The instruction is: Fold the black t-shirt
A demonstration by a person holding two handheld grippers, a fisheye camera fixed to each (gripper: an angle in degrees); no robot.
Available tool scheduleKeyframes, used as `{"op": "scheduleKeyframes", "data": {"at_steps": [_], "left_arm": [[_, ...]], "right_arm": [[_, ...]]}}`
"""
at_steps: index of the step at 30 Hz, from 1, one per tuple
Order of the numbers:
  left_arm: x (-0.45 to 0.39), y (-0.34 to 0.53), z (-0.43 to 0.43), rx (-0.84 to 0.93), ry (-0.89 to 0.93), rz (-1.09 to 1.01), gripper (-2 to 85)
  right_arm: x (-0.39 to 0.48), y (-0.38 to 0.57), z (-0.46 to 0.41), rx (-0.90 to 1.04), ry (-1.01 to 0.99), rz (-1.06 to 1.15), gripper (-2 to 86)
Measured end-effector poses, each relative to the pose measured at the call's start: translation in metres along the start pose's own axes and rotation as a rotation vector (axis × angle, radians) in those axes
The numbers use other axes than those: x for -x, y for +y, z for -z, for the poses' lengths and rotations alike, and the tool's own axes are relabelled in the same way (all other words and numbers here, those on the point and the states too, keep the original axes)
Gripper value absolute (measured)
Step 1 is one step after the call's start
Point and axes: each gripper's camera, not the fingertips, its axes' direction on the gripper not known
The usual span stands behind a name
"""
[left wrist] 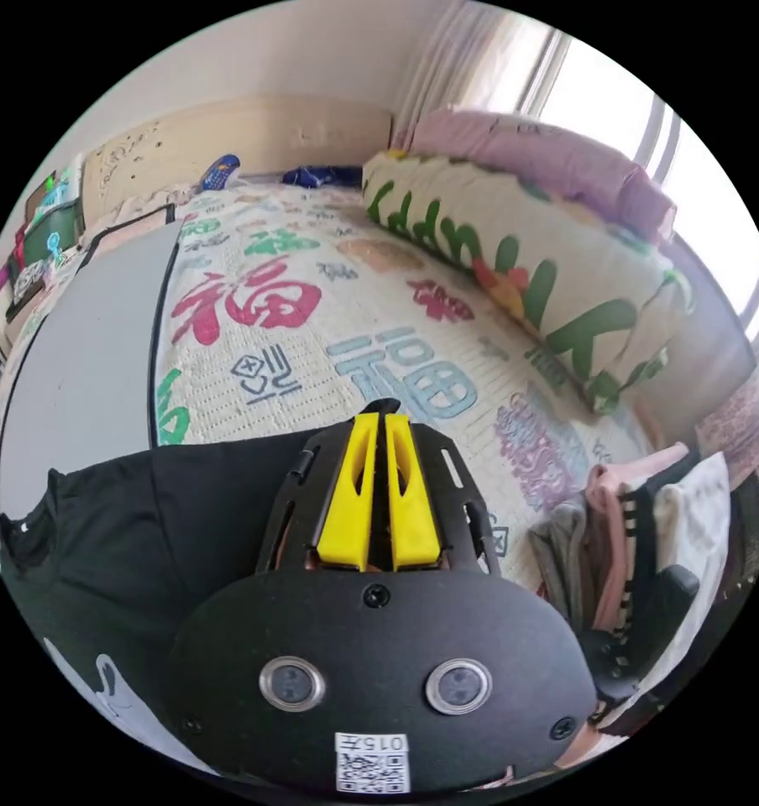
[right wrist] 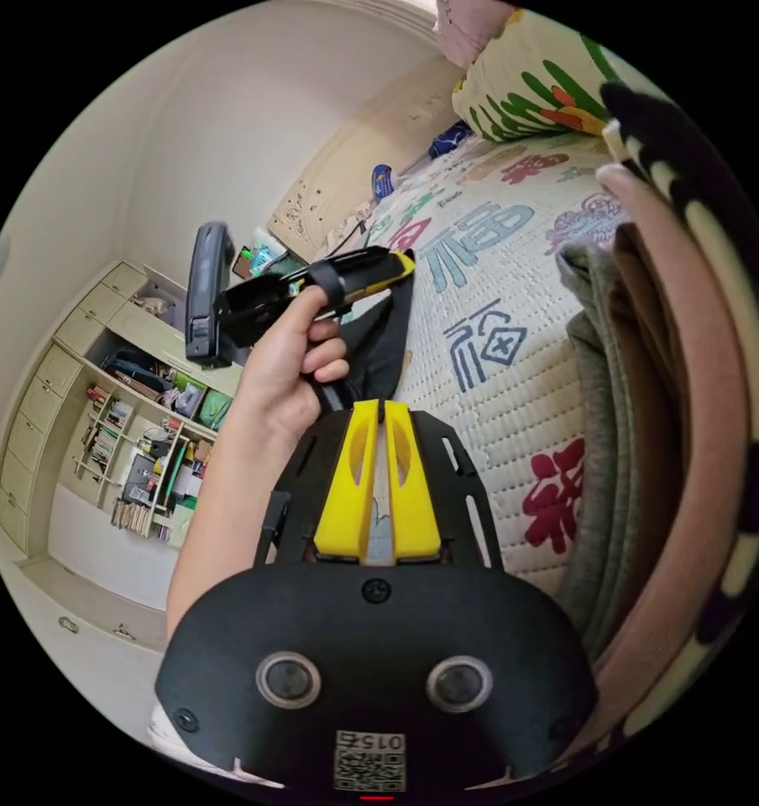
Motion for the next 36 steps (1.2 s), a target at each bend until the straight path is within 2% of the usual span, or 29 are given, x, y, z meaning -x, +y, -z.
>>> {"op": "scheduleKeyframes", "data": {"at_steps": [3, 7, 12, 15, 18, 21, 23, 25, 29, 33, 36], "left_arm": [[0.055, 0.018, 0.067, -0.145, 0.106, 0.090, 0.0], [0.120, 0.063, 0.148, -0.211, 0.175, 0.081, -0.2], [0.204, 0.164, 0.230, -0.197, 0.070, 0.059, -0.1], [0.241, 0.203, 0.242, -0.132, 0.042, 0.081, 0.5], [0.257, 0.230, 0.247, -0.086, -0.015, 0.060, 2.3], [0.257, 0.252, 0.269, -0.097, -0.194, 0.016, 9.3], [0.247, 0.264, 0.287, -0.145, -0.225, -0.034, 10.3], [0.230, 0.272, 0.297, -0.201, -0.173, -0.102, 10.1], [0.180, 0.273, 0.255, -0.104, -0.079, -0.261, 13.0], [0.160, 0.293, 0.200, 0.063, -0.013, -0.397, 13.7], [0.163, 0.293, 0.188, 0.157, -0.002, -0.417, 14.4]], "right_arm": [[0.020, 0.027, 0.020, -0.093, 0.033, 0.137, 0.4], [0.049, 0.065, 0.027, -0.124, -0.025, 0.321, 0.4], [0.080, 0.129, -0.029, 0.116, -0.161, 0.577, 0.7], [0.100, 0.172, -0.058, 0.168, -0.059, 0.745, 1.2], [0.102, 0.196, -0.067, 0.240, -0.070, 0.831, 3.3], [0.084, 0.202, -0.039, 0.141, -0.054, 0.843, 7.1], [0.071, 0.199, -0.023, 0.042, 0.007, 0.823, 6.5], [0.058, 0.191, -0.018, -0.027, 0.050, 0.770, 6.3], [0.041, 0.162, -0.057, 0.047, 0.038, 0.593, 7.0], [0.020, 0.168, -0.108, 0.135, -0.036, 0.573, 8.2], [-0.009, 0.174, -0.140, 0.187, -0.023, 0.562, 8.8]]}}
